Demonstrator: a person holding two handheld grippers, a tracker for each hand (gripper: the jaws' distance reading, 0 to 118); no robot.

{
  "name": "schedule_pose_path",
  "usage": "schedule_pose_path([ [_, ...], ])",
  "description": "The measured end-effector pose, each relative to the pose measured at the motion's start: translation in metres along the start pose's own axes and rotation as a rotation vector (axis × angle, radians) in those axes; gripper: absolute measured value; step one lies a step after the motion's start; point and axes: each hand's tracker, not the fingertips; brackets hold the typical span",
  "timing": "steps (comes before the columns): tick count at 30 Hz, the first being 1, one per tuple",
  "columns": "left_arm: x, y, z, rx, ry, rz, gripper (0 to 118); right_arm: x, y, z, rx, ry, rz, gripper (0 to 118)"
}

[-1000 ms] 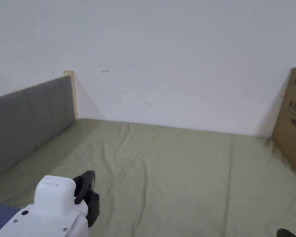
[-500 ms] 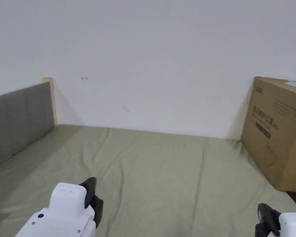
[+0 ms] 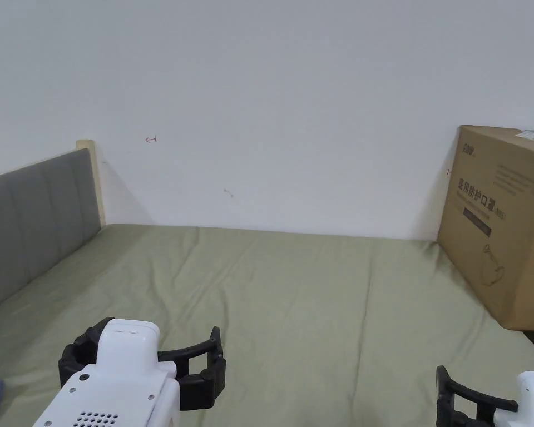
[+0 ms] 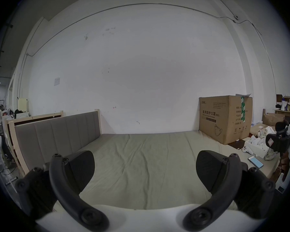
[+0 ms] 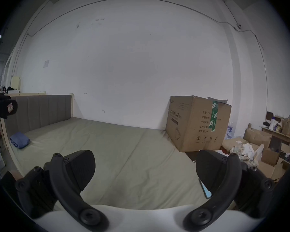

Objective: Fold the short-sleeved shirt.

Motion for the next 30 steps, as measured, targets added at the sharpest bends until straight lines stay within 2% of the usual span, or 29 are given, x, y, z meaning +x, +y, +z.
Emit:
schedule_pose_path([
  [3, -0.004, -0.008, -0.003, 0.012, 0.009, 0.013, 118, -0.002, -0.004, -0.004, -0.003, -0.011, 0.008, 118],
  [5, -0.006, -0.012, -0.004, 0.022, 0.012, 0.011, 118, -0.002, -0.008, -0.002, 0.044, 0.0, -0.024, 118],
  [9, -0.009, -0.018, -0.007, 0.005, 0.007, 0.007, 118, -0.008, -0.013, -0.004, 0.037, 0.013, -0.031, 118],
  [12, -0.013, -0.022, -0.003, -0.011, 0.002, 0.032, 118, -0.007, -0.012, -0.006, -0.022, 0.131, -0.14, 118],
  [14, -0.016, -0.023, -0.003, -0.009, 0.007, 0.033, 118, -0.01, -0.008, -0.006, -0.063, 0.078, -0.169, 118],
  [15, -0.016, -0.023, -0.003, -0.012, 0.016, 0.029, 118, -0.012, -0.007, -0.005, -0.071, 0.042, -0.162, 118],
  [19, -0.021, -0.02, -0.001, -0.013, 0.005, 0.037, 118, -0.009, -0.002, -0.001, -0.048, 0.116, -0.176, 118],
  [30, -0.021, -0.011, -0.003, -0.011, 0.003, 0.056, 118, -0.017, 0.018, 0.015, -0.035, 0.153, -0.187, 118],
])
